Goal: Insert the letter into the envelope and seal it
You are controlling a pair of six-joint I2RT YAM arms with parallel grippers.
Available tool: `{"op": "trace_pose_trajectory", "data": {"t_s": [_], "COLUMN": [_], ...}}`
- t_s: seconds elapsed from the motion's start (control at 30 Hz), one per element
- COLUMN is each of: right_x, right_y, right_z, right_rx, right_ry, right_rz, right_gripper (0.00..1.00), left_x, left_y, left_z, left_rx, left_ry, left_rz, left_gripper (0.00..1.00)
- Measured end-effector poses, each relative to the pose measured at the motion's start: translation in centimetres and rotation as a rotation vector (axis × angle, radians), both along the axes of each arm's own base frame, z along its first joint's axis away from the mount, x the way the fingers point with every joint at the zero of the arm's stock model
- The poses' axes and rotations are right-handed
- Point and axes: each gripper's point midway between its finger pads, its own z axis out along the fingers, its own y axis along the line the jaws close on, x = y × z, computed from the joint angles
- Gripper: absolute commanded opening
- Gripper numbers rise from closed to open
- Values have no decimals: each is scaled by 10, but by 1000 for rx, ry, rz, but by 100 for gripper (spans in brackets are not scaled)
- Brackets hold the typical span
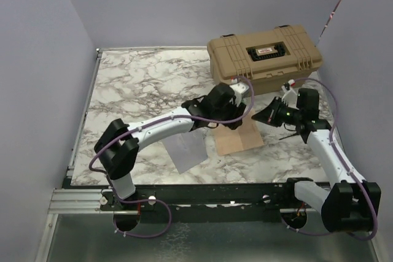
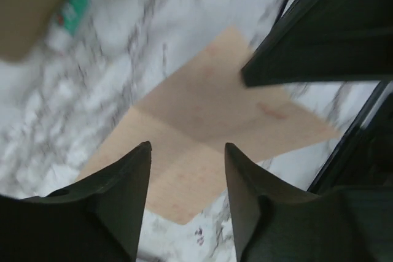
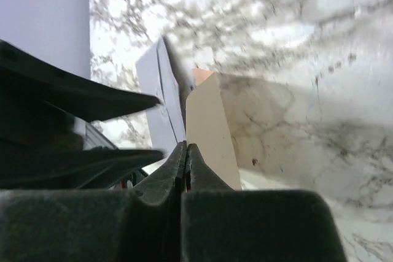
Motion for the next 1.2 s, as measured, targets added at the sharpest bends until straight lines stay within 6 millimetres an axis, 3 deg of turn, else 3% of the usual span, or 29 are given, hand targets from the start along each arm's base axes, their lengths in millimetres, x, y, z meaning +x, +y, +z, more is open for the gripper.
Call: {"op": "trace_pose_trajectory", "data": {"t_s": [0.1,0.13,0.2,0.3,0.5,0.6,0.83,1.0,1.2], "right_x": [12,15,19,23,24,16,-10,-24,-24], "right_y": [-3,-4,-5,-7,-1,7,29,37,36], "right_z": [31,40,56,84,160,187,227,251,256], "right_rx": [-32,-41,-58,-83,-91,-61,-13,-13,-20], "right_ry": [-87,-108,-148,-223,-423,-499,-611,-697,-710], "right_rz": [4,6,11,23,95,165,334,397,387], "right_gripper": [0,0,0,0,0,0,0,0,0], "left_x": [23,29,37,47,70,66,51,41,45], "left_y": [-15,-14,-6,13,47,47,27,24,56], "left_z": [81,111,150,190,249,263,286,275,260], "left_rx": [-152,-205,-270,-326,-416,-441,-504,-525,-556], "left_ry": [-119,-163,-224,-293,-385,-410,-415,-327,-195], "left_rz": [5,9,19,36,19,-45,-191,-287,-315], "left_gripper": [71,75,86,99,99,99,97,98,99]}}
